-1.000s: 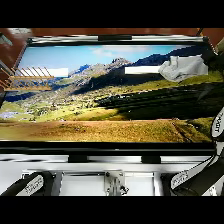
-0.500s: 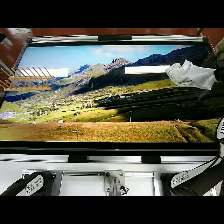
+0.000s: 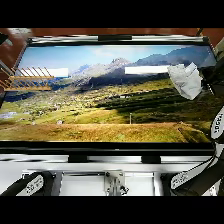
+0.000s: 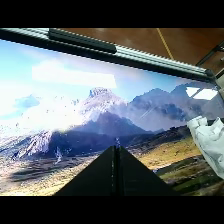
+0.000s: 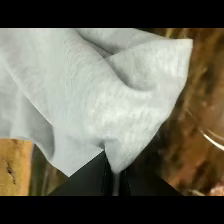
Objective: Fold the shirts.
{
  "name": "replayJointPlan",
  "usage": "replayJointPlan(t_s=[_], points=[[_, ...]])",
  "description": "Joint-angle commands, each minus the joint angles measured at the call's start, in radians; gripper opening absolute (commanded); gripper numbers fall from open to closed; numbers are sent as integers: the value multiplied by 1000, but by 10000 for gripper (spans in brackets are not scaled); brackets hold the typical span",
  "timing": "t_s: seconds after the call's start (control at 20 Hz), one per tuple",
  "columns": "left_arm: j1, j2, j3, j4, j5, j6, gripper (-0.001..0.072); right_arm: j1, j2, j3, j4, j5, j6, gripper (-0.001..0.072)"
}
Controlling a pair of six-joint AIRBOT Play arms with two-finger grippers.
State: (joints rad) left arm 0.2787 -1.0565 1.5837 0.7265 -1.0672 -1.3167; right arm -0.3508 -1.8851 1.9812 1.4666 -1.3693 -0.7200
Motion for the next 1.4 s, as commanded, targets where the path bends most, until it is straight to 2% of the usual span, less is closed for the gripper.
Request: replayJointPlan(t_s=[0.0,0.1,0.4,0.45,0.5,0.55,0.65,0.85,0.95,1.05,1.15,1.2,1.25,1.35], points=[[0,1,0,0,0,0,33,18,-11,-2,-8,-136,-52,82],[0,1,0,0,0,0,33,14,-15,-4,-41,-189,-82,82],[0,1,0,0,0,0,33,11,-21,-36,-60,-184,-112,94],[0,1,0,0,0,0,33,11,-21,-47,-78,-184,-112,198],[0,1,0,0,0,0,34,11,-21,-55,-78,-188,-112,464],[0,1,0,0,0,0,33,11,-21,-55,-80,-202,-116,667],[0,1,0,0,0,0,33,11,-11,-55,-108,-232,-148,674],[0,-2,0,0,0,27,33,23,43,-54,-212,-265,-287,674],[-1,-5,0,0,-5,27,33,59,105,-55,-213,-163,-505,673],[-29,-18,0,0,-23,64,32,139,182,-55,-212,-35,-675,673],[-110,-50,0,36,-38,83,31,249,266,-55,-190,91,-715,673],[-172,-71,1,103,-43,81,30,301,298,-55,-150,135,-715,673],[-251,-96,1,222,-47,44,31,352,320,-55,-82,154,-711,673],[-421,-158,2,546,-93,-110,30,401,320,-56,121,116,-679,673]])
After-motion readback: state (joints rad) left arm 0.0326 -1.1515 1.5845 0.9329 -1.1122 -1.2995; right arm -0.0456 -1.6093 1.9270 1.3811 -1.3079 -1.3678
